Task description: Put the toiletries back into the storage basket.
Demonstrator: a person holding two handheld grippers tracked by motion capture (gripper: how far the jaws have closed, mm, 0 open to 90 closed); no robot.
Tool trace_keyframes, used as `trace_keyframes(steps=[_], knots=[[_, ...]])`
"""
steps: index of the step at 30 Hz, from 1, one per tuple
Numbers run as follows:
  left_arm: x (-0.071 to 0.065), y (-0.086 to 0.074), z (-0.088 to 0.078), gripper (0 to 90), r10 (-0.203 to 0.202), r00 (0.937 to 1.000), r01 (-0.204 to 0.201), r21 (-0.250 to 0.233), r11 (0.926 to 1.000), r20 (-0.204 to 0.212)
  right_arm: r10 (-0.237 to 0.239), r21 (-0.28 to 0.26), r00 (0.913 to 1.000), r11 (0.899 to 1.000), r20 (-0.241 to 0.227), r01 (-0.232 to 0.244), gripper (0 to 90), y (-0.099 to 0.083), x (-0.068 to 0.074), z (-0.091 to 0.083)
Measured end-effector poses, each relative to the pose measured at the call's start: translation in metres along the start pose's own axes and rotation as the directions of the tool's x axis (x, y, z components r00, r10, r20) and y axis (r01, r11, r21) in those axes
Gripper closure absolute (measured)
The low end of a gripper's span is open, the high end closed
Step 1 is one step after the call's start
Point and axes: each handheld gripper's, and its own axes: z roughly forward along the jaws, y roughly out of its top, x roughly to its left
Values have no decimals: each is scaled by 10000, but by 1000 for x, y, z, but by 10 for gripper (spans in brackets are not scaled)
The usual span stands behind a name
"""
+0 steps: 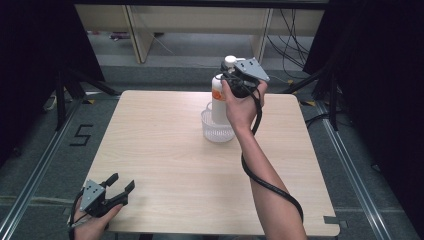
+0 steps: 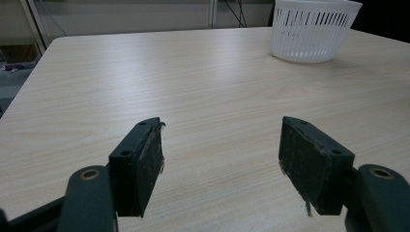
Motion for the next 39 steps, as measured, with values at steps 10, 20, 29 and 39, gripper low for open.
trace_keyframes(steps=[10, 20, 29, 39], knots=[[0, 0, 1, 318, -2, 10000, 2, -74, 10000, 52, -54, 75, 10000, 10000, -11, 54, 612, -2, 1, 6], [1, 0, 1, 318, -24, 10000, 24, -82, 10000, 60, 3, 157, 10000, 9999, -27, -3, 612, -7, 3, 12], [1, 0, 1, 318, -46, 10000, 47, -96, 9999, 59, 129, 346, 9999, 9993, 0, -129, 612, -13, 4, 15], [1, 0, 1, 318, -65, 10000, 66, -110, 9999, 67, -20, 578, 10000, 9983, -53, 23, 612, -22, 5, 18]])
